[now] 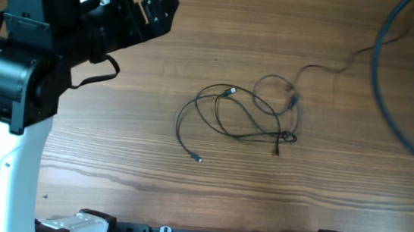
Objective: Untangle cables
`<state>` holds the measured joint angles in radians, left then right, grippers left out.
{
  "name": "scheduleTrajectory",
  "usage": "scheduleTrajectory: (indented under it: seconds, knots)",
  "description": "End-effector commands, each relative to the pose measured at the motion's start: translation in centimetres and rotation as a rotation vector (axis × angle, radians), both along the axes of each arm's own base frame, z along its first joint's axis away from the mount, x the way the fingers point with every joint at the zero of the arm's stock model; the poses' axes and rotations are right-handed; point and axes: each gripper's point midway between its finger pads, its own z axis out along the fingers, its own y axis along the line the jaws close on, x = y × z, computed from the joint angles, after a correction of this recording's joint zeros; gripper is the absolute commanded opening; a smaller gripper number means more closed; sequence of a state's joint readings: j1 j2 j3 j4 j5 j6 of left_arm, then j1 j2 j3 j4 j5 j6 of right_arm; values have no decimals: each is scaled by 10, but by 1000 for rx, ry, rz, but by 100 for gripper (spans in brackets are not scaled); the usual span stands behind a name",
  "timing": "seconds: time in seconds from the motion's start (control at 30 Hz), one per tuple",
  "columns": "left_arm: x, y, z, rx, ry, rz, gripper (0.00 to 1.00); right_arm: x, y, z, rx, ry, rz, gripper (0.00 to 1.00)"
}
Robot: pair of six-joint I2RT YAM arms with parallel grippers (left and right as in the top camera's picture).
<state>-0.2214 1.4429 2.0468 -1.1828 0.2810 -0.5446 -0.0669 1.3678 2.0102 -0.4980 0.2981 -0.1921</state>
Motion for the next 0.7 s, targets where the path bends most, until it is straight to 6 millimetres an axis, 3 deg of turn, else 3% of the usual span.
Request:
scheduleTrajectory:
  seconds: [0.0,0.07,0.17,0.23,0.37,0.47,0.57,0.67]
  knots:
    - [-4,-7,-6,58,-8,-59,100,9,-58,7,-7,-60,-224,4]
    - [-7,-7,-11,66,15,-64,100,15,-75,10,-37,-79,-271,5]
    - [-8,-6,-12,85,12,-74,100,31,-79,-2,-68,-31,-267,4]
    - [-8,-6,-12,85,12,-74,100,46,-82,-29,-9,34,-253,4]
    - [-8,-6,-12,85,12,-74,100,76,-82,-121,405,165,-221,4]
    - [-9,-6,-13,86,17,-74,100,88,-79,-207,719,315,-286,4]
    - [-11,-6,-16,89,31,-75,100,91,-85,-276,908,427,-424,4]
    - [-13,-5,-19,93,47,-75,100,94,-84,-333,979,572,-492,4]
